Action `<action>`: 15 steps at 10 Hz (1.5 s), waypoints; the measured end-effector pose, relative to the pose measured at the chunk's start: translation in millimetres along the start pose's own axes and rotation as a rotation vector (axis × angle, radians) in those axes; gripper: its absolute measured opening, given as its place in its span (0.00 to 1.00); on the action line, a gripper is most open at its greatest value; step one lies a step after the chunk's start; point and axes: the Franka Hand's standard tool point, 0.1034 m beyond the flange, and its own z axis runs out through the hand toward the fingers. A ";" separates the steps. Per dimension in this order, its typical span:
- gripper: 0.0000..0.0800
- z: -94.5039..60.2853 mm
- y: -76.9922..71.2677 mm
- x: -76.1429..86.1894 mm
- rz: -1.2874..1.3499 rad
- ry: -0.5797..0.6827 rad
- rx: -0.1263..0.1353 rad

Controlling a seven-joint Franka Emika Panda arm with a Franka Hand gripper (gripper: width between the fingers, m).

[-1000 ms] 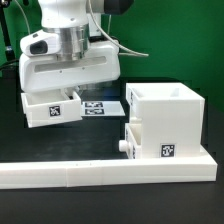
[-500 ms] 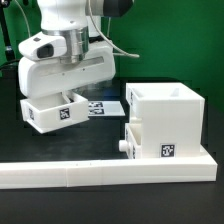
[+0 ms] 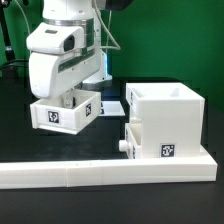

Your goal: Assemble drawer

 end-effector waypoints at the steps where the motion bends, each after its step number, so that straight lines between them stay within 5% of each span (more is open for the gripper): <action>1: 0.05 0.1 0.2 -0.2 -0.078 0.000 0.000; 3: 0.05 2.1 6.7 -2.7 -0.299 -0.001 -0.002; 6: 0.05 -14.2 41.4 10.4 -0.479 0.000 -0.036; 11: 0.05 -2.5 35.0 6.5 -0.477 -0.002 -0.018; 15: 0.05 -14.0 68.6 30.0 -0.479 0.007 -0.052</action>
Offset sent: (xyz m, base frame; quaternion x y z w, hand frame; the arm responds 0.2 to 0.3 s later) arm 0.0457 0.0057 0.0112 -0.0150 0.0307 -0.2971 0.9542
